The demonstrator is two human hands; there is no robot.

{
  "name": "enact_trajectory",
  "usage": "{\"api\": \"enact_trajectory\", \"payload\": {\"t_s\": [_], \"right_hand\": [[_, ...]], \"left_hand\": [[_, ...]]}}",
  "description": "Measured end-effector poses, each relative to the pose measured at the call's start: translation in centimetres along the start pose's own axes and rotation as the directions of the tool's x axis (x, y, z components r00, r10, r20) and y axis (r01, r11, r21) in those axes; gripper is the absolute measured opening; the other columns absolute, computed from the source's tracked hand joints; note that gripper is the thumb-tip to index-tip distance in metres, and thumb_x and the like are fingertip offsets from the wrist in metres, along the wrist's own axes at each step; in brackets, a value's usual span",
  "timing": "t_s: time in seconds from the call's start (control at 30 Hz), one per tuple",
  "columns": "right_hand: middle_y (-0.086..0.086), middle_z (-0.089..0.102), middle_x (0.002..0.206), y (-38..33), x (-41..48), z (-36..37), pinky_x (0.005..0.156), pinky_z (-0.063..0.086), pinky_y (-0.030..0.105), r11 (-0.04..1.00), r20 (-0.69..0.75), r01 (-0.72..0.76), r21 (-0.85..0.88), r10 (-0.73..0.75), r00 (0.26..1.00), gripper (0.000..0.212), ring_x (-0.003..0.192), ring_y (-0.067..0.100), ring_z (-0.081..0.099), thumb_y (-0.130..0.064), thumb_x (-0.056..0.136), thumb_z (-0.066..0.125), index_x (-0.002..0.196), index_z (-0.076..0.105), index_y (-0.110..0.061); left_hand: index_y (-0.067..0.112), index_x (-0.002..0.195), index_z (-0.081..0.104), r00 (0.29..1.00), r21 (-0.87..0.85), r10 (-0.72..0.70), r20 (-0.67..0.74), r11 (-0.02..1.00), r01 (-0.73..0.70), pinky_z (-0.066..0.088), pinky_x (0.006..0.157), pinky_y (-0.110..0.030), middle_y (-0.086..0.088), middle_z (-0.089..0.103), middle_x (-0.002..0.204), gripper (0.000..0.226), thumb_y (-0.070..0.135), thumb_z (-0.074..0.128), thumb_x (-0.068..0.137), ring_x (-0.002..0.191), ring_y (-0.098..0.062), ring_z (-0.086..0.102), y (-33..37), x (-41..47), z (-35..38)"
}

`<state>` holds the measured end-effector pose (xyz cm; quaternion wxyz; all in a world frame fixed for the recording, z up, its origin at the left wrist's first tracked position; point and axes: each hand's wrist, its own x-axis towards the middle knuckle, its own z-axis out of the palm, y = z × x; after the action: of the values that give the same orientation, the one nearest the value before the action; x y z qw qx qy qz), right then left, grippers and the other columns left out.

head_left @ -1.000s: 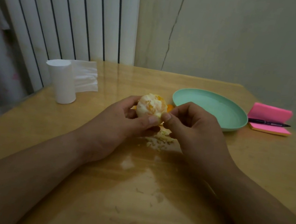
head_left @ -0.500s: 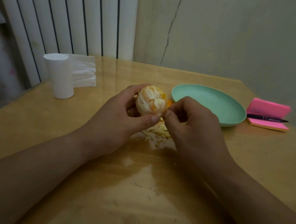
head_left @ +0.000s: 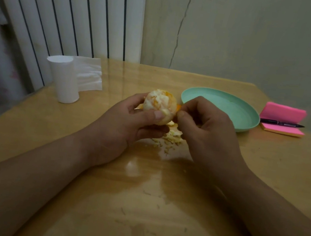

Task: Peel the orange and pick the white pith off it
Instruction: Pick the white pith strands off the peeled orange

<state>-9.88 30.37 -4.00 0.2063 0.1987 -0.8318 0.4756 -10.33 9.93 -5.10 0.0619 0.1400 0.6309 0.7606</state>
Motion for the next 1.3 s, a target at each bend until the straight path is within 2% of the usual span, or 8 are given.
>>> {"api": "enact_trajectory", "payload": {"t_s": [0.1, 0.27, 0.4, 0.5, 0.67, 0.87, 1.07, 1.3], "right_hand": [[-0.006, 0.074, 0.082, -0.1, 0.0, -0.1, 0.067, 0.057, 0.037, 0.992, 0.058, -0.086, 0.093, 0.080, 0.995, 0.024, 0.077, 0.012, 0.069, -0.016, 0.102, 0.049, 0.092, 0.071, -0.021], [-0.001, 0.071, 0.073, -0.1, 0.0, -0.1, 0.064, 0.054, 0.043, 0.990, 0.166, -0.135, -0.044, 0.140, 0.976, 0.031, 0.065, 0.012, 0.063, -0.023, 0.107, 0.047, 0.082, 0.065, -0.018], [0.001, 0.075, 0.080, -0.4, 0.2, 0.1, 0.062, 0.050, 0.031, 0.975, 0.164, -0.203, 0.089, 0.187, 0.969, 0.015, 0.067, 0.006, 0.067, -0.015, 0.102, 0.057, 0.092, 0.067, -0.019], [0.003, 0.077, 0.084, -0.5, 0.2, 0.3, 0.065, 0.056, 0.035, 0.925, 0.173, -0.279, 0.256, 0.240, 0.955, 0.006, 0.074, 0.013, 0.071, -0.015, 0.101, 0.062, 0.098, 0.067, -0.017], [0.008, 0.079, 0.088, -0.3, 0.2, 0.6, 0.070, 0.060, 0.035, 0.874, 0.171, -0.348, 0.339, 0.307, 0.936, 0.014, 0.080, 0.019, 0.076, -0.024, 0.101, 0.070, 0.101, 0.067, -0.010], [0.006, 0.080, 0.090, -0.6, 0.1, 0.8, 0.069, 0.062, 0.032, 0.823, 0.258, -0.439, 0.359, 0.365, 0.895, 0.031, 0.080, 0.020, 0.077, -0.037, 0.099, 0.071, 0.103, 0.071, -0.007], [0.009, 0.081, 0.093, -0.5, 0.2, 0.6, 0.081, 0.062, 0.041, 0.772, 0.363, -0.522, 0.363, 0.399, 0.842, 0.031, 0.084, 0.022, 0.076, -0.034, 0.103, 0.066, 0.107, 0.073, -0.004], [0.009, 0.080, 0.089, -0.3, 0.1, 1.0, 0.071, 0.058, 0.035, 0.704, 0.386, -0.571, 0.422, 0.430, 0.816, 0.026, 0.077, 0.017, 0.072, -0.025, 0.105, 0.063, 0.110, 0.073, -0.001]], "left_hand": [[-0.003, 0.140, 0.060, 0.998, -0.129, -0.053, 0.022, 0.990, 0.055, 0.062, 0.086, -0.032, -0.022, 0.071, 0.125, 0.051, 0.021, 0.064, 0.095, 0.105, -0.028, 0.072, -0.1, 0.1, -0.2], [-0.007, 0.136, 0.060, 0.991, -0.297, -0.127, 0.031, 0.946, 0.130, 0.063, 0.083, -0.030, -0.023, 0.067, 0.121, 0.047, 0.017, 0.064, 0.096, 0.099, -0.026, 0.072, 0.0, 0.0, -0.5], [-0.001, 0.141, 0.059, 0.996, -0.182, -0.082, 0.025, 0.980, 0.085, 0.062, 0.083, -0.029, -0.018, 0.071, 0.123, 0.045, 0.015, 0.066, 0.100, 0.106, -0.025, 0.072, 0.0, 0.0, -0.3], [0.001, 0.145, 0.056, 0.998, -0.119, -0.067, 0.016, 0.991, 0.069, 0.062, 0.090, -0.031, -0.018, 0.072, 0.128, 0.044, 0.011, 0.063, 0.102, 0.113, -0.027, 0.072, 0.0, 0.0, -0.2], [0.000, 0.148, 0.054, 0.996, -0.111, -0.053, 0.066, 0.992, 0.060, 0.053, 0.113, -0.042, -0.021, 0.063, 0.146, 0.045, 0.010, 0.059, 0.105, 0.136, -0.034, 0.062, 0.1, 0.0, -0.6], [0.006, 0.149, 0.049, 1.000, -0.138, -0.005, -0.007, 0.990, 0.004, 0.055, 0.109, -0.042, -0.020, 0.069, 0.138, 0.053, 0.002, 0.063, 0.099, 0.129, -0.033, 0.068, 0.2, -0.1, 0.0], [0.017, 0.149, 0.051, 0.995, 0.094, 0.061, -0.073, 0.994, -0.055, 0.053, 0.112, -0.043, -0.007, 0.074, 0.132, 0.067, 0.012, 0.077, 0.087, 0.127, -0.023, 0.070, 0.0, -0.2, -0.2], [0.022, 0.151, 0.051, 0.974, 0.393, 0.199, -0.110, 0.909, -0.141, 0.054, 0.094, -0.015, 0.004, 0.073, 0.131, 0.064, 0.006, 0.076, 0.094, 0.120, -0.005, 0.070, 0.2, -0.5, 0.4]]}}
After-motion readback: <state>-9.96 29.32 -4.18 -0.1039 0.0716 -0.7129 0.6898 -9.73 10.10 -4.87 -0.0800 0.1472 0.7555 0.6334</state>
